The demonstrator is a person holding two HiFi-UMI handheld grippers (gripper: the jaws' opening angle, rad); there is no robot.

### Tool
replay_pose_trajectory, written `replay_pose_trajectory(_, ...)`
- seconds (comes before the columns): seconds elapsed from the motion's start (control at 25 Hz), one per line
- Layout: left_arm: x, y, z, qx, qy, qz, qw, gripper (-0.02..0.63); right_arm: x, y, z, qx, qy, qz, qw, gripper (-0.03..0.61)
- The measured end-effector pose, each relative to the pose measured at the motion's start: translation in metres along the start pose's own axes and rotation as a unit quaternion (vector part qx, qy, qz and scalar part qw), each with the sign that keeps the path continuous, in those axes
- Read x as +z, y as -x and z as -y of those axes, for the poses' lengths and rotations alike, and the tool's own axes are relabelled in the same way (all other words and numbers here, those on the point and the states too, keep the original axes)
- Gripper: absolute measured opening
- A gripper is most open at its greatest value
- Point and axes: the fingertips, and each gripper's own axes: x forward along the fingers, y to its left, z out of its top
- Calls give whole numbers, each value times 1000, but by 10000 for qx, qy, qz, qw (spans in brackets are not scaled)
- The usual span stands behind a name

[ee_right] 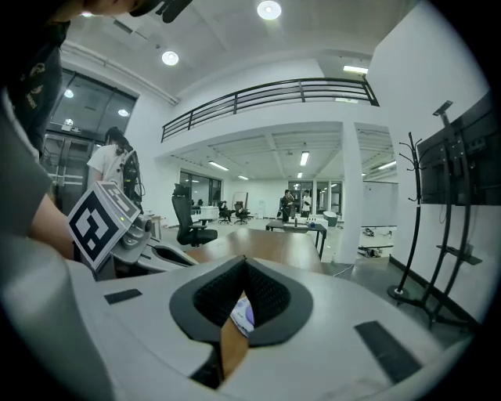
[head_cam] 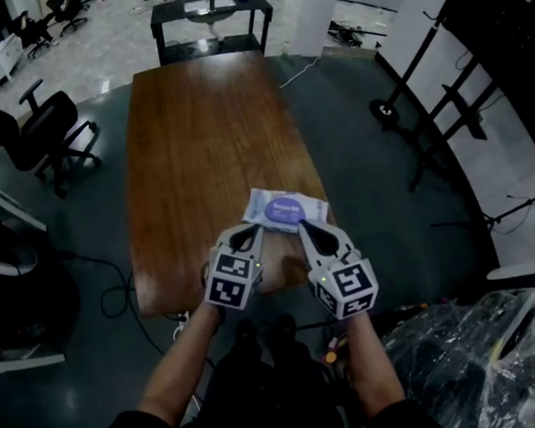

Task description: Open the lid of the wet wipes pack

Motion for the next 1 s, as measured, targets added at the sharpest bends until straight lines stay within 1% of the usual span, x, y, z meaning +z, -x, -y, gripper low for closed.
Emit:
replay_pose_trajectory(0.16,-9,-25,-7,95,8,-246,9997,6,-18,-21,18,123,46,-179,9998,12)
replay_pose_trajectory(0.32,-25,-49,-13,268,98,-512,9983,6,-43,-39,33,419,170,-431,9980,12)
replay_pose_trajectory(0.56,-39,-77,-22,513,253,-788,9952,6,-71,-64,46,849,349,-814,9924,15)
replay_pose_trajectory(0.64,-44,-83,-25,596,313,-877,9939,6,-80,-71,46,1029,418,-927,9895,79)
replay_pose_trajectory(0.8,-56,-90,-28,785,440,-1029,9906,6,-98,-82,46,1351,731,-1125,9817,150)
replay_pose_trajectory(1.0,-62,-95,-35,954,468,-1162,9875,6,-116,-95,43,1680,1303,-1386,9673,244)
